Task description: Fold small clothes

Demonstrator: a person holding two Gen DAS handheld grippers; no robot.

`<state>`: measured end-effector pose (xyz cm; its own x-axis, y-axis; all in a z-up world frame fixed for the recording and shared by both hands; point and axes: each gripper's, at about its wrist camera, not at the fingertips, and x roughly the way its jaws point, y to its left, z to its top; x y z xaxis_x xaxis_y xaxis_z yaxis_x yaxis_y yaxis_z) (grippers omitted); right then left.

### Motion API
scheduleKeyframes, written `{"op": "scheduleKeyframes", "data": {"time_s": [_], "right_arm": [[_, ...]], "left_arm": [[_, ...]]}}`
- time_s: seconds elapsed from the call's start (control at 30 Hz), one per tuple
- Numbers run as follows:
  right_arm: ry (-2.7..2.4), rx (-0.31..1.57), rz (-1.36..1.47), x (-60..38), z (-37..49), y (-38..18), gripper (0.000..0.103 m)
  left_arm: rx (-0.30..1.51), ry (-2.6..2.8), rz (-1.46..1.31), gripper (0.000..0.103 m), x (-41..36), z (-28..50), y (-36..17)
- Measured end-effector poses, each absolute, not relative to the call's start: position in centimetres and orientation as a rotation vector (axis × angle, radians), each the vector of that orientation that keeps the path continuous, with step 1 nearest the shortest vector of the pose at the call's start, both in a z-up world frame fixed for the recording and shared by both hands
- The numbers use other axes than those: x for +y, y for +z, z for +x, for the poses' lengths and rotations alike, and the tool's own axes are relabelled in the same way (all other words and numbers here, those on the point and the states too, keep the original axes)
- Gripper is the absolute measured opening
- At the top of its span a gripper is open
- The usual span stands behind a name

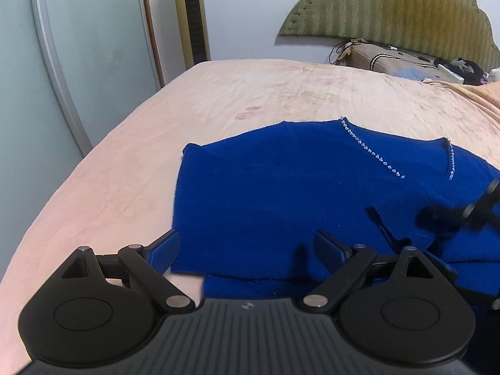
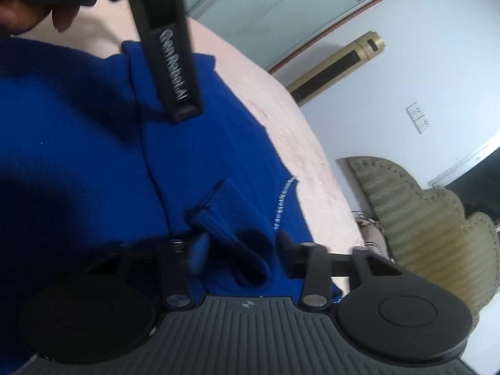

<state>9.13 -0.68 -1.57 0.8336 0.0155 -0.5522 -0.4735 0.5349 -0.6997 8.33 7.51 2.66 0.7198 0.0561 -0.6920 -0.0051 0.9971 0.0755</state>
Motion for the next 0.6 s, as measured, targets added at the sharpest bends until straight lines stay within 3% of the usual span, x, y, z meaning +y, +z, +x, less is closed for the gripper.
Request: {"op": "scheduleKeyframes", "data": {"time_s": [0.07,0.17,0.47,0.6], "right_arm": [[0.323,0.551,-0.891,-1.0,9.3,-1.5,0.011],[0.289,0.531,-0.695,-2.7,9.6,0.1,0.003],[0.063,0.444,0.121,-15.7,8.6,6.0,0.003],[-0.042,0.411,0.245,-19.5,6.6,5.3,0.004]], "left_arm": [[0.768,0.038,0.07,0.093,7.4,8.4,2.7],[0.762,0.036,0.071,0.093,7.2,8.5,3.0],[0.751,0.001,0.099,0.093,5.1,9.3,3.2],[0.756,-0.02,0.107,0.093,4.1,9.5,3.0]]}}
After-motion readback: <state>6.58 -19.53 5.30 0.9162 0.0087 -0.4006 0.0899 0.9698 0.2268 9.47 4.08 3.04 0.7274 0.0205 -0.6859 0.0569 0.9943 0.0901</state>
